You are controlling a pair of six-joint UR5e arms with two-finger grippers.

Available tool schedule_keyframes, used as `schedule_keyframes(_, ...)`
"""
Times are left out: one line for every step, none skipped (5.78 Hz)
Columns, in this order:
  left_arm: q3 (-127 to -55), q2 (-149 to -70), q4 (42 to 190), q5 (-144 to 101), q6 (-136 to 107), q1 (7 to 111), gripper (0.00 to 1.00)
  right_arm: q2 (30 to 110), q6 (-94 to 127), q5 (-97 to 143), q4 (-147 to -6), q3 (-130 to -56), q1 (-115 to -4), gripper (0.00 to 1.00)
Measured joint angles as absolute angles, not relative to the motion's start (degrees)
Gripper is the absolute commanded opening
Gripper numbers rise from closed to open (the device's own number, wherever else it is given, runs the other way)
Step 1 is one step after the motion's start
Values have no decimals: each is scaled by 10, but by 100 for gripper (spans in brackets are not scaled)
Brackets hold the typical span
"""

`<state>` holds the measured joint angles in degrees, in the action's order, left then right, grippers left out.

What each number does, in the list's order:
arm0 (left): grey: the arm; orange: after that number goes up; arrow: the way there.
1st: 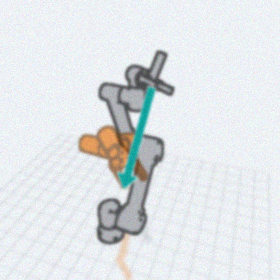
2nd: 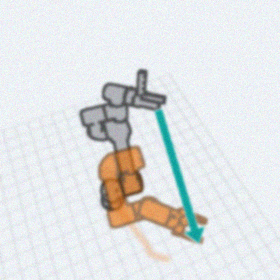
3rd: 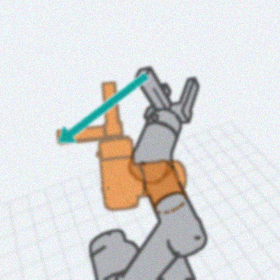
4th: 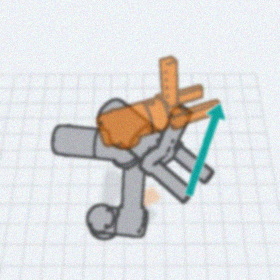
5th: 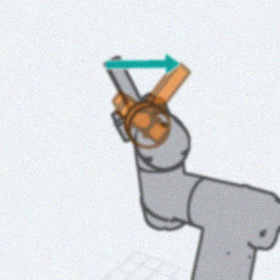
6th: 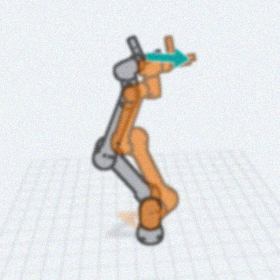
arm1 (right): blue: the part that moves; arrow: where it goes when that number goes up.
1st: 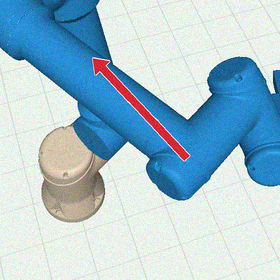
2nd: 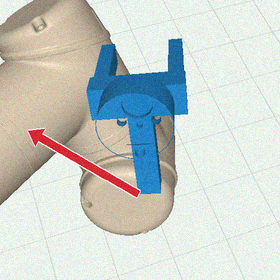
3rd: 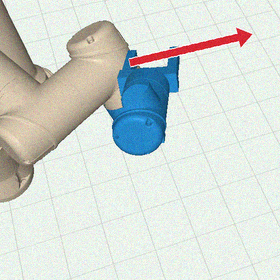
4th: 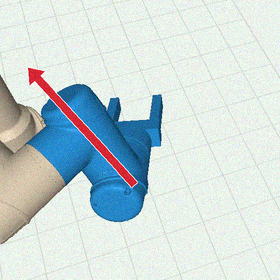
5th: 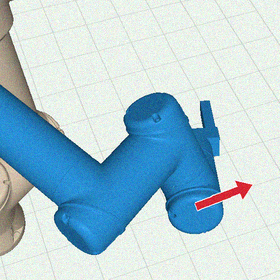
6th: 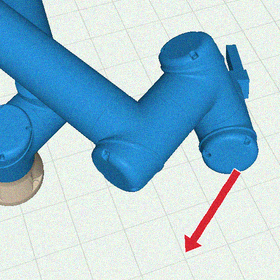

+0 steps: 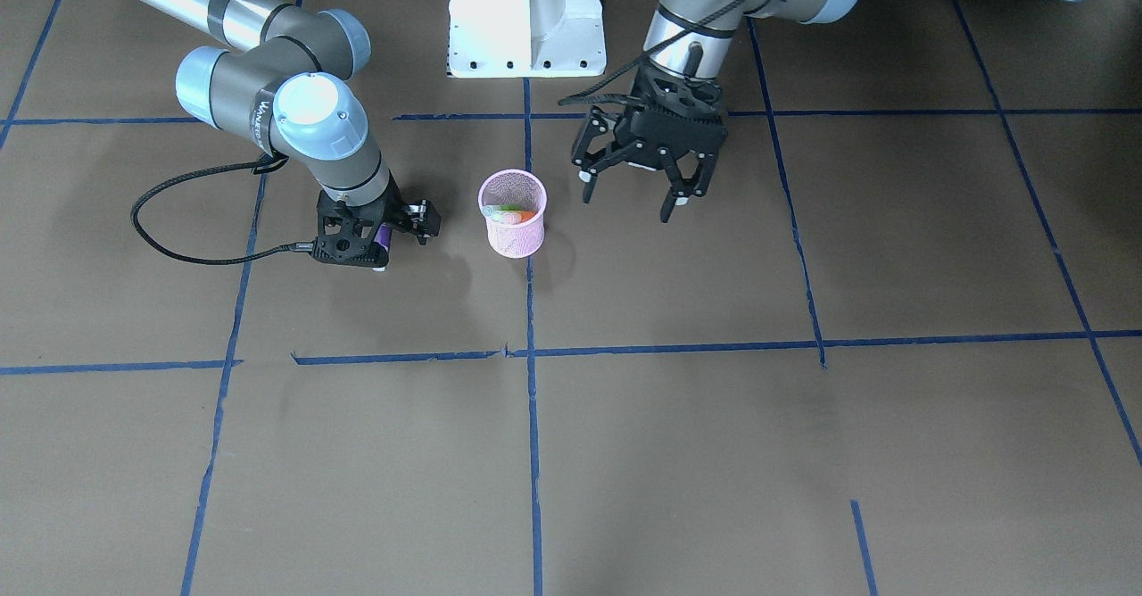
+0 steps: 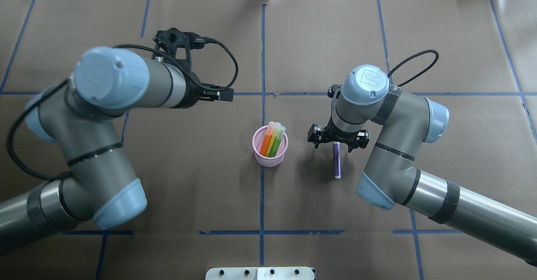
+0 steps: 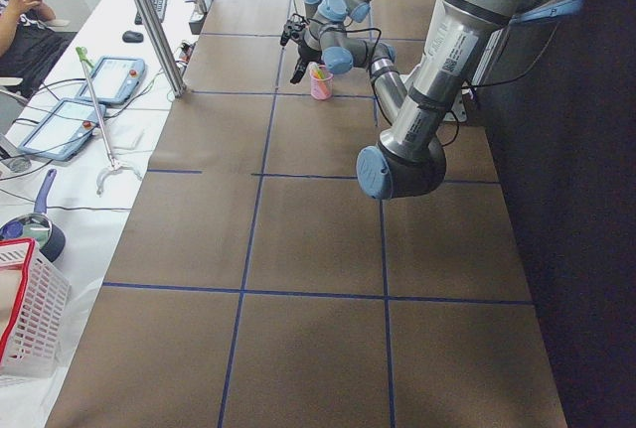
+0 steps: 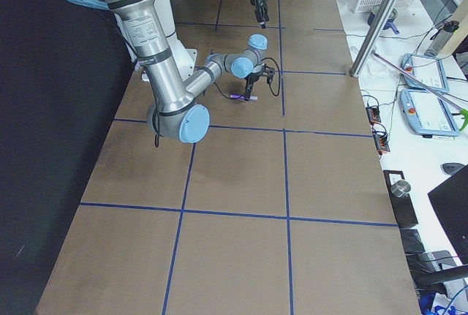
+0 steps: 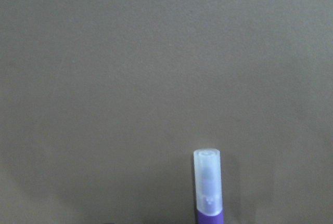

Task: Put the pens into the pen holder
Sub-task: 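Open the left gripper and withdraw it away from the cup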

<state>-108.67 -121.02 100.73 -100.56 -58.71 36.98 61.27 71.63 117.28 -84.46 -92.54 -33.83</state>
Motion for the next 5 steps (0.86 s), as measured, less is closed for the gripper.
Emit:
schedule_keyframes(-1086, -1191, 990, -1082, -548, 418, 100, 613, 716, 1172, -845, -925, -339, 68)
schedule_keyframes(-1084, -1171, 984, -1154, -514, 470, 100, 613, 716, 1172, -845, -926, -340, 54)
schedule_keyframes(-1082, -1151, 982, -1211, -480, 520, 100, 613, 716, 1172, -845, -926, -340, 44)
schedule_keyframes(-1078, -1127, 982, -1257, -433, 569, 100, 613, 716, 1172, -845, -925, -340, 33)
schedule_keyframes(-1073, -1103, 980, -1290, -379, 610, 100, 614, 716, 1173, -845, -925, -340, 20)
